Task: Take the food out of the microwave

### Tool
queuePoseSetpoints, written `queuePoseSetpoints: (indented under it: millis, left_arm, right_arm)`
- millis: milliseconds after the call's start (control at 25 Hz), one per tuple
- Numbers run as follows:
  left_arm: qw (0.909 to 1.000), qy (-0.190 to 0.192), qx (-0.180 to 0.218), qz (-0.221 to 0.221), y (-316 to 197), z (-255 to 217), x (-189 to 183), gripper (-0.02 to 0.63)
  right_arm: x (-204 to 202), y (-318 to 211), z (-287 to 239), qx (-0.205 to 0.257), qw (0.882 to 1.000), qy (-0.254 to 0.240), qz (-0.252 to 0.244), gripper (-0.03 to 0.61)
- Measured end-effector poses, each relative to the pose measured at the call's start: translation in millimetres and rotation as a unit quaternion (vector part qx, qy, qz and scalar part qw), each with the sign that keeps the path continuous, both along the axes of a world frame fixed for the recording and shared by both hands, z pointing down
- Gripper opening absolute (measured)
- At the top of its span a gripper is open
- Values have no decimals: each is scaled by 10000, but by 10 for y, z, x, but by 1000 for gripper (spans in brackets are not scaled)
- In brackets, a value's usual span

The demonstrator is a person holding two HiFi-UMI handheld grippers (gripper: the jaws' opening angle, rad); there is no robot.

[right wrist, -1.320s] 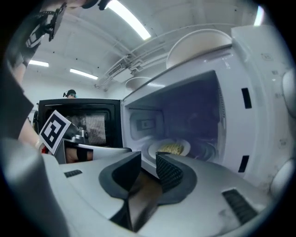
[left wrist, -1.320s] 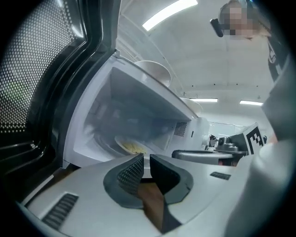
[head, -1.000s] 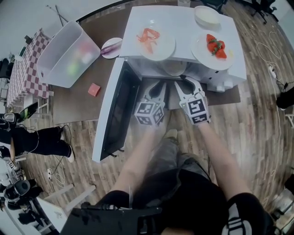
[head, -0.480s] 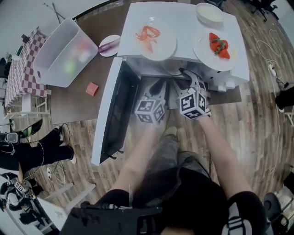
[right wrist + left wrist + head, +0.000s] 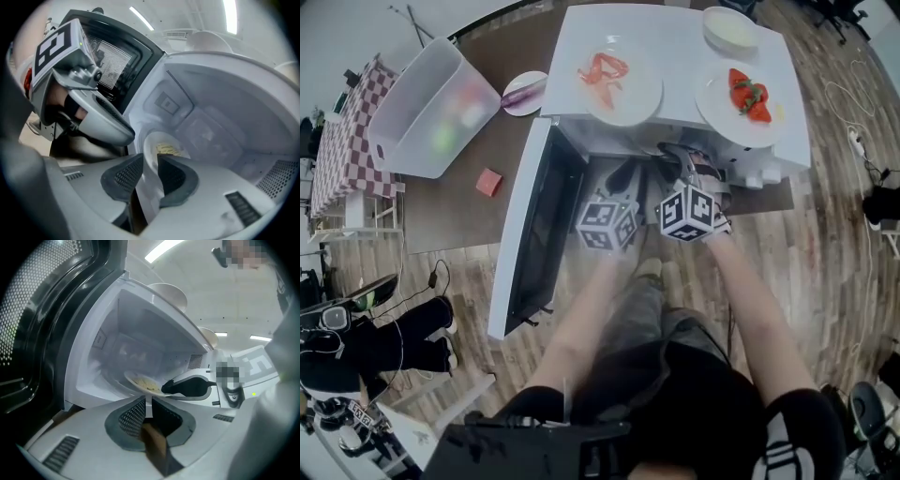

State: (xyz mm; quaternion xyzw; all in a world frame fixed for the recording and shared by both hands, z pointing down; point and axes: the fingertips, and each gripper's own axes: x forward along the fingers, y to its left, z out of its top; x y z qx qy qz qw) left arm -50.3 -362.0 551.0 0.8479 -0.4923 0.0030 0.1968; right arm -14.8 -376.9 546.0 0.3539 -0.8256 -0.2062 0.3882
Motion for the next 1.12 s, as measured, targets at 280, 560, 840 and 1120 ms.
queuePoseSetpoints:
  millis: [280, 560, 840, 1120]
  left_arm:
    - [9992, 300, -268, 74, -5, 13, 42, 88]
    - [9948, 899, -417, 251, 50, -42, 162, 112]
    - [9827, 1654, -660, 502, 124, -153, 294, 97]
    - [9730, 2065, -902, 506, 131, -176, 320, 114]
  right_arm:
    - [-7, 143, -23, 317, 9993, 72, -207, 80]
    - [66, 214, -26, 445, 9988, 42, -208, 72]
    - [97, 276, -53, 575, 9973, 151, -427, 63]
    - [124, 377, -85, 647, 9961, 158, -584, 55]
